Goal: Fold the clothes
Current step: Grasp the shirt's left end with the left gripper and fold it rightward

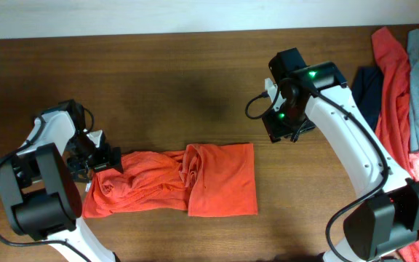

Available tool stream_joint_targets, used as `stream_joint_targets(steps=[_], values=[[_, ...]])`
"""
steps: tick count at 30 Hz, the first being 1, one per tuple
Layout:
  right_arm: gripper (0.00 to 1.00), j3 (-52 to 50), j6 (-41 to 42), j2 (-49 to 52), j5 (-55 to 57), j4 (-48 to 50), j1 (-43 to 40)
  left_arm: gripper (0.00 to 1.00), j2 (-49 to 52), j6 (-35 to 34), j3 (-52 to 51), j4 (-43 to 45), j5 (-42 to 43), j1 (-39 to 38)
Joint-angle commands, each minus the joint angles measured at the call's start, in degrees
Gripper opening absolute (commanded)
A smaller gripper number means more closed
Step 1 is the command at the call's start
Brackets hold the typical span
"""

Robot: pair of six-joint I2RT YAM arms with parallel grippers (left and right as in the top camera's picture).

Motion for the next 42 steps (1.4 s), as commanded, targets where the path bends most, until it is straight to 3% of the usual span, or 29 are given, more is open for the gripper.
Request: stream_joint_targets(steps=[1, 4, 8, 12, 14, 20, 31, 38, 42], values=[[0.57, -0.3, 0.4, 0.0, 0.3, -0.3, -0.2, 0.99, 4.3, 0.5, -1.7, 1.5, 1.5, 0.2], [0.57, -0.3, 0.4, 0.0, 0.3, -0.2, -0.2, 0.93, 6.3, 0.5, -2.1, 1.4, 2.8, 0.2], [0.56, -0.3, 0.4, 0.0, 0.3, -0.2, -0.2, 0.38, 7.3, 0.6, -2.1, 1.3, 5.4, 0.2], [0.56, -0.3, 0.4, 0.0, 0.3, -0.2, -0.2, 0.15, 7.3, 0.5, -2.1, 1.3, 5.2, 0.3], [0.57, -0.3, 0.4, 0.0, 0.3, -0.2, -0.2, 0.09, 7.2, 0.5, -1.6, 0.7, 5.2, 0.9], [0.57, -0.3, 0.4, 0.0, 0.3, -0.2, -0.2, 0.07, 7.2, -2.8, 6.9, -5.9, 1.3, 5.1], [0.57, -0.3, 0.4, 0.0, 0.3, -0.5, -0.2, 0.08, 7.2, -2.8, 35.3, -21.4, 1.4, 12.2], [0.57, -0.3, 0.4, 0.0, 0.2, -0.5, -0.2, 0.07, 7.2, -4.3, 46.2, -32.8, 4.0, 8.0], [0.57, -0.3, 0.4, 0.0, 0.2, -0.9, -0.2, 0.04, 6.6, -5.6, 46.6, -33.3, 4.6, 2.1]])
